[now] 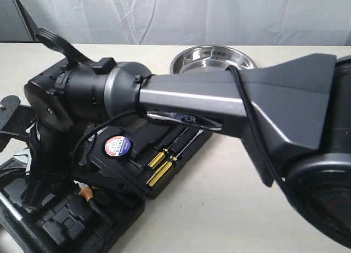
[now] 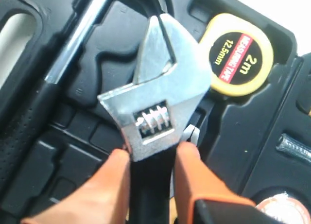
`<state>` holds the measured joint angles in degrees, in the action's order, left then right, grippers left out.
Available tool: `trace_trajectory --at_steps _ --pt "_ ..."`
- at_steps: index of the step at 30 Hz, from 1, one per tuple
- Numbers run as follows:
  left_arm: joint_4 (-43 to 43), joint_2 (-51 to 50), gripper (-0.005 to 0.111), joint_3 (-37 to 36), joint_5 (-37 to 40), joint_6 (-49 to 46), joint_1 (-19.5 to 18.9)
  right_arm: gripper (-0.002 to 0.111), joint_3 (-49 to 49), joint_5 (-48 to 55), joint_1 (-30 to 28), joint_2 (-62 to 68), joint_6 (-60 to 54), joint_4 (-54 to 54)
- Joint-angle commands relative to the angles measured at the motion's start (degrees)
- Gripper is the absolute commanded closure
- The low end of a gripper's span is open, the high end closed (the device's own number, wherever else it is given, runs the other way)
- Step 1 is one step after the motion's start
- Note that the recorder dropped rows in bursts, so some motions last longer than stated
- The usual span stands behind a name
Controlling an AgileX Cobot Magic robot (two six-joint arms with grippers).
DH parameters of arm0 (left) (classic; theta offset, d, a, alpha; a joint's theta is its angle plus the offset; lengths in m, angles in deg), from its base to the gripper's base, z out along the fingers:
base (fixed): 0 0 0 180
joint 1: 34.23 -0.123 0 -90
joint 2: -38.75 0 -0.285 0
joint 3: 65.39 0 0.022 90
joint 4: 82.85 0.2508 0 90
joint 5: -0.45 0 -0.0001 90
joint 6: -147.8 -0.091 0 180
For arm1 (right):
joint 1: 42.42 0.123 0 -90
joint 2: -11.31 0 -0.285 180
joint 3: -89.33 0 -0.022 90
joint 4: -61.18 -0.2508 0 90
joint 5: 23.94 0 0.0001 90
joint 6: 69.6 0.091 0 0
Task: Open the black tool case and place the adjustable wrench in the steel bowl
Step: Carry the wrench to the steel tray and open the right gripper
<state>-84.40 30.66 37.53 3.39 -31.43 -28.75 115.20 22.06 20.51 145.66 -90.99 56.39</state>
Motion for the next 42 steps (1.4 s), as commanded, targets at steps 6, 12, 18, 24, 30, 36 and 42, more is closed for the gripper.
trace_trajectory --at_steps 6,12,18,24,30,36,42 --pt "-0.6 0.3 0.107 -0.1 0.0 0.2 0.4 0.109 0.1 2.7 -8.5 -5.2 6.8 7.2" --pt "-0.6 0.3 0.107 -0.1 0.0 0.2 0.4 0.109 0.1 3.1 -21.8 -6.8 7.0 7.0" --pt "-0.6 0.3 0.107 -0.1 0.0 0.2 0.4 0.109 0.1 -5.0 -33.2 -6.6 7.0 8.2" --pt "-0.6 0.3 0.107 -0.1 0.0 0.2 0.4 0.109 0.1 -18.3 -42.4 -3.4 7.0 7.7" --pt "-0.6 0.3 0.107 -0.1 0.0 0.2 0.4 0.109 0.8 -24.6 -46.4 4.2 5.9 7.6" --pt "-0.6 0.3 0.107 -0.1 0.0 0.2 0.4 0.109 6.0 -23.6 -46.9 12.7 5.8 2.5" --pt "-0.6 0.3 0.107 -0.1 0.0 0.2 0.4 0.105 8.1 -18.6 -46.9 13.1 6.7 2.5"
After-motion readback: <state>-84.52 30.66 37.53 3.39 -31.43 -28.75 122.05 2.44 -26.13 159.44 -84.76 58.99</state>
